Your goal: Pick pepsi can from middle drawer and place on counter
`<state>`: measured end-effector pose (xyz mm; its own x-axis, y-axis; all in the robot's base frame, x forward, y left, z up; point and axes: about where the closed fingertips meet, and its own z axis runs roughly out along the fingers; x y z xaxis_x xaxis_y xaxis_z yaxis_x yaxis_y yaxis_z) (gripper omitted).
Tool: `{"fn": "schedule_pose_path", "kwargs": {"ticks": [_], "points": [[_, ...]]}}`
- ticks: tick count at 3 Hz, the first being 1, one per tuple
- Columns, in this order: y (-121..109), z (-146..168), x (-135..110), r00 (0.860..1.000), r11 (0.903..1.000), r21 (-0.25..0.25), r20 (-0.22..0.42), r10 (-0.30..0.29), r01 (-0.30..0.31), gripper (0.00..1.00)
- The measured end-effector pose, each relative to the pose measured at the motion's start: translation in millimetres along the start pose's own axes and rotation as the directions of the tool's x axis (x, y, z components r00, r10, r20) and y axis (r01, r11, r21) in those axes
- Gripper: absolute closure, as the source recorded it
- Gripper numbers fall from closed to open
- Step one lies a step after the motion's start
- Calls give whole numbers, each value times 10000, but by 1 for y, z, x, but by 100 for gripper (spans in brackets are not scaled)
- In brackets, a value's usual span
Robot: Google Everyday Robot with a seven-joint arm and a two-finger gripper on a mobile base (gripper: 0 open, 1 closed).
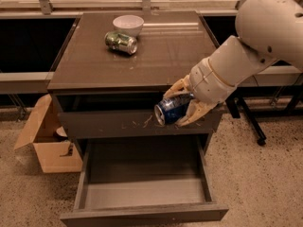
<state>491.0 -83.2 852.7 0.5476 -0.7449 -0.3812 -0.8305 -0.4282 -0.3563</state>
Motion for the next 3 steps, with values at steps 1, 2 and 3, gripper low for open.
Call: {"fn": "schedule_pose_path", "kwargs": {"ticks": [1, 2, 3], "points": [[-16, -14, 9, 9999, 9992, 389, 54, 97, -99, 100], [-52, -35, 32, 9990, 9970, 742, 393, 209, -238, 100], [-85, -40, 54, 9944, 9964, 728, 997, 356, -430, 100]]}}
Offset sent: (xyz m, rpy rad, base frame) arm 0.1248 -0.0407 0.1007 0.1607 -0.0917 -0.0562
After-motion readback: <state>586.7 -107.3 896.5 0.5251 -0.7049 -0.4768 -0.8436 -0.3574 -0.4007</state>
